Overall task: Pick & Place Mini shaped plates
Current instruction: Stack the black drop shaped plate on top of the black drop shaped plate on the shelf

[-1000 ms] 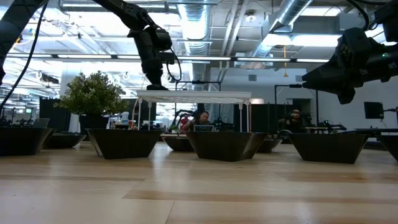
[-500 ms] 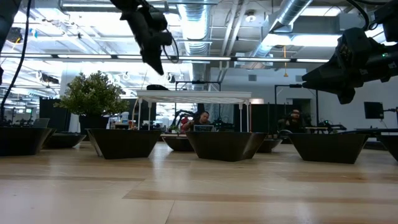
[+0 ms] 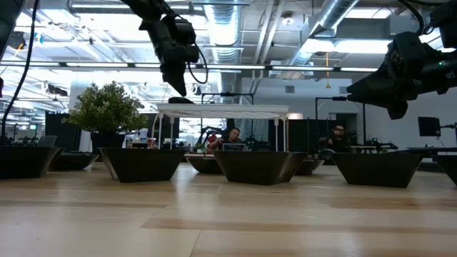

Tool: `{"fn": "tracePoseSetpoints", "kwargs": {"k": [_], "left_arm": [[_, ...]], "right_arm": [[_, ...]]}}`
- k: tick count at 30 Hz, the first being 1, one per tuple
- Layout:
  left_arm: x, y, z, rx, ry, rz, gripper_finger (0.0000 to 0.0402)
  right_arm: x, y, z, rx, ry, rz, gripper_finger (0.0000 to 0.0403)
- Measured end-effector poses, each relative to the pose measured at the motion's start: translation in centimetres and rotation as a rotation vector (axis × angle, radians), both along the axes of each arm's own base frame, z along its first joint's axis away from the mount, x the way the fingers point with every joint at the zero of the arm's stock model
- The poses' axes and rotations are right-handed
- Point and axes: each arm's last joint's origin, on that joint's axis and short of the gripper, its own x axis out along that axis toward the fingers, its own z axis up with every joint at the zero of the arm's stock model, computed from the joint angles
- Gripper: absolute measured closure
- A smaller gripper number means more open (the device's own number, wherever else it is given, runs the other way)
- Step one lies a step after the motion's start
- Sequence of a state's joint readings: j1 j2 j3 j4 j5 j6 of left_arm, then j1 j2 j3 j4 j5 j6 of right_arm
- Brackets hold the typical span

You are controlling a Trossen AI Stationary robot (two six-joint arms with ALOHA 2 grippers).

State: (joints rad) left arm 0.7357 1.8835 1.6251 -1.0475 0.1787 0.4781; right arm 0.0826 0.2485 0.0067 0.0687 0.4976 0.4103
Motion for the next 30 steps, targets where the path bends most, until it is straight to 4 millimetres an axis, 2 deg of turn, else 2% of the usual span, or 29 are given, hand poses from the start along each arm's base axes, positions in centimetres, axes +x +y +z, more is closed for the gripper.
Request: {"fn": "tracePoseSetpoints", "kwargs": {"k": [12,30], "left_arm": [[0.82,-0.98,-0.06,-0.006,0.001,-0.015,0.0362],[0.35,-0.23,-0.05,0.045,0.029,0.022,0.0362]], "right_arm": [[0.00,0.00,0.00,0.000,0.000,0.000,0.0284],[0.00,0.00,0.00,0.000,0.000,0.000,0.0284]]}}
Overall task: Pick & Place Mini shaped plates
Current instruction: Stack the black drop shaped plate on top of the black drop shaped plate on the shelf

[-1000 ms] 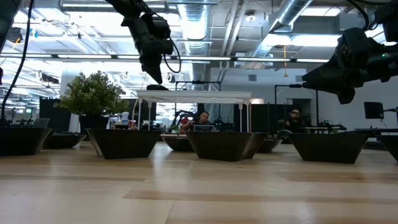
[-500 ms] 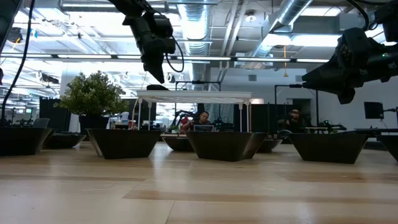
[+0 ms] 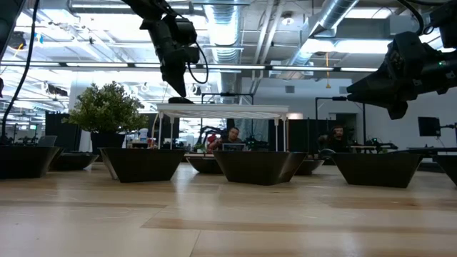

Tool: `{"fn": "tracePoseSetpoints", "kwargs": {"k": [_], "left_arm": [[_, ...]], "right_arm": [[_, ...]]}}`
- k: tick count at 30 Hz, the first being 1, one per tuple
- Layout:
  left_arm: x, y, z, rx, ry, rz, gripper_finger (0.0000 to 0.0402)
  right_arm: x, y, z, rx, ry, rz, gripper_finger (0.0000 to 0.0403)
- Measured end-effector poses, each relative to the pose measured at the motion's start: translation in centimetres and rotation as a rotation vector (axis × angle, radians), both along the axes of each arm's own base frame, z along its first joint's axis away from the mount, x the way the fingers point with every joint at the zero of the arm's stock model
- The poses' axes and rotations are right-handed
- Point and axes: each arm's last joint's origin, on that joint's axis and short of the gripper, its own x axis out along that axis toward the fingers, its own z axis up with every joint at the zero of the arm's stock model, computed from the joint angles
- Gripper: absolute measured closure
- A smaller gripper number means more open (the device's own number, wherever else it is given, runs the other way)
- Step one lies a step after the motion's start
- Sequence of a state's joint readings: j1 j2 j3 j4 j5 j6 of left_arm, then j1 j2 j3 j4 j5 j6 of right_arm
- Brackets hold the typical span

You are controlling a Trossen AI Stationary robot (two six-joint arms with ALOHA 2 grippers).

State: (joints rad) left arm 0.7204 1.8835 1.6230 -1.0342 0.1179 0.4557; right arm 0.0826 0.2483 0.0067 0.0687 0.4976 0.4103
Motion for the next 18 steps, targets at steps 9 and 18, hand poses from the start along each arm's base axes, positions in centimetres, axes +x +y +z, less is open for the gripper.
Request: {"fn": "tracePoseSetpoints", "kwargs": {"k": [9,18], "left_arm": [[0.2,0.2,-0.4,0.033,-0.016,0.001,0.0362],[0.0,0.0,-1.5,0.025,0.024,0.032,0.0362]], "right_arm": [[0.0,0.0,0.0,0.000,0.000,0.000,0.0284],[0.0,0.0,0.0,0.000,0.000,0.000,0.0284]]}}
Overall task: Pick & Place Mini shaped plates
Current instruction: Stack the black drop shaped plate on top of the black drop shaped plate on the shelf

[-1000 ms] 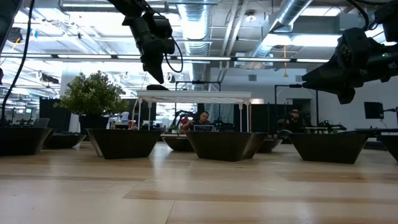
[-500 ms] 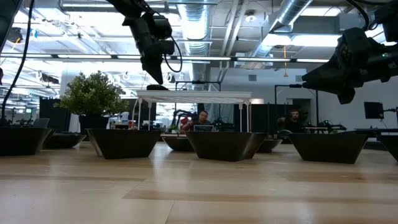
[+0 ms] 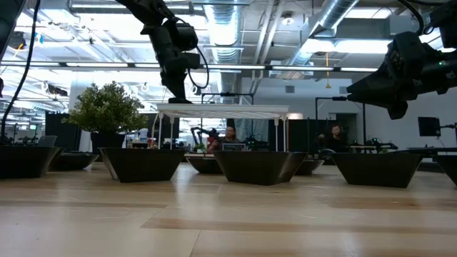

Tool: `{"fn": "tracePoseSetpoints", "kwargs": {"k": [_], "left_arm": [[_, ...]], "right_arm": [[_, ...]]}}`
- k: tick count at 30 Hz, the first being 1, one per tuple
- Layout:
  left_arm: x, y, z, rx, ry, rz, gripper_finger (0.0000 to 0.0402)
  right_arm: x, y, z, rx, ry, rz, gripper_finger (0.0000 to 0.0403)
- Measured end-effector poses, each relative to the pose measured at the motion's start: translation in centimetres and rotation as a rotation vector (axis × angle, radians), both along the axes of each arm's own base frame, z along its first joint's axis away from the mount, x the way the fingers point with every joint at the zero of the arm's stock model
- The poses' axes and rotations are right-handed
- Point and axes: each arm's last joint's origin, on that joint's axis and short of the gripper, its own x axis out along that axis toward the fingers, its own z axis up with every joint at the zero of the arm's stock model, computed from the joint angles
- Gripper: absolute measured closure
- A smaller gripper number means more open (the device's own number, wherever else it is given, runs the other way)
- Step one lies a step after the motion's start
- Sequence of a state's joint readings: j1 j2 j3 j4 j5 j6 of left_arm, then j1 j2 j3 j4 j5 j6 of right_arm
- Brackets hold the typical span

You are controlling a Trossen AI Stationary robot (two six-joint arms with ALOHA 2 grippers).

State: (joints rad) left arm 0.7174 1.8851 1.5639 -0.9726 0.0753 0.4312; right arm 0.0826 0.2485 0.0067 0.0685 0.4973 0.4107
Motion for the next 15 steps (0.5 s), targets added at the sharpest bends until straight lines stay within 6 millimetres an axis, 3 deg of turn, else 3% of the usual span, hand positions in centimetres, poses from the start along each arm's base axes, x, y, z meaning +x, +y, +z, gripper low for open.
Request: {"fn": "tracePoseSetpoints", "kwargs": {"k": [15], "left_arm": [[0.14,-0.12,0.03,-0.002,-0.007,0.006,0.0362]], "right_arm": [[0.00,0.00,0.00,0.000,0.000,0.000,0.0284]]}}
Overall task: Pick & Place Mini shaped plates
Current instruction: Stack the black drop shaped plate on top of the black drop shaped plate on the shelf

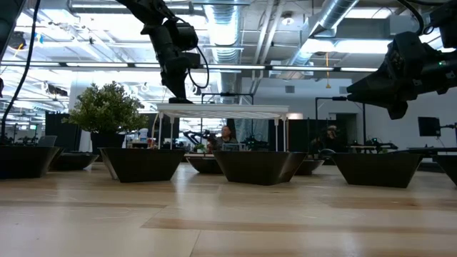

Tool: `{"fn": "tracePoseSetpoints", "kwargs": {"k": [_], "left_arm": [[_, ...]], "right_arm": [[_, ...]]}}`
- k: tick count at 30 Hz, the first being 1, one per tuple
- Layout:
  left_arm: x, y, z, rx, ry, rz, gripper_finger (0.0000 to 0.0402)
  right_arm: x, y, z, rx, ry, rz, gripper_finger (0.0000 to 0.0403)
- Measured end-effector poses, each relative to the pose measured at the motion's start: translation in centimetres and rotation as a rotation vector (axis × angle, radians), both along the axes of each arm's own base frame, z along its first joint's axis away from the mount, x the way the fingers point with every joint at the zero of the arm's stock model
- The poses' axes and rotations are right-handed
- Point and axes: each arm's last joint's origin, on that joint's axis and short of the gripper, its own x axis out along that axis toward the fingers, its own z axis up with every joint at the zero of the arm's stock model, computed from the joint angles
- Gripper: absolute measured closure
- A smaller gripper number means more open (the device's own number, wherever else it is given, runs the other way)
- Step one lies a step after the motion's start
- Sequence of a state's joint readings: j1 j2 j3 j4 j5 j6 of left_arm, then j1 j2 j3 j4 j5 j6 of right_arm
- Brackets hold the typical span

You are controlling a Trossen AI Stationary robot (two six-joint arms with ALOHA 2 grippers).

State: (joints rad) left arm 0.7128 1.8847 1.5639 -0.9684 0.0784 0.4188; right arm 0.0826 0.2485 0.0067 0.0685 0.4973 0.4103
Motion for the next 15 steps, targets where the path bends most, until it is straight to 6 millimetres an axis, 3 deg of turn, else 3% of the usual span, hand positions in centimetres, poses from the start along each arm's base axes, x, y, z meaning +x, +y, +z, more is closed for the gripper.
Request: {"fn": "tracePoseSetpoints", "kwargs": {"k": [15], "left_arm": [[-0.14,-0.32,0.91,0.014,-0.026,0.028,0.0362]], "right_arm": [[0.00,0.00,0.00,0.000,0.000,0.000,0.0284]]}}
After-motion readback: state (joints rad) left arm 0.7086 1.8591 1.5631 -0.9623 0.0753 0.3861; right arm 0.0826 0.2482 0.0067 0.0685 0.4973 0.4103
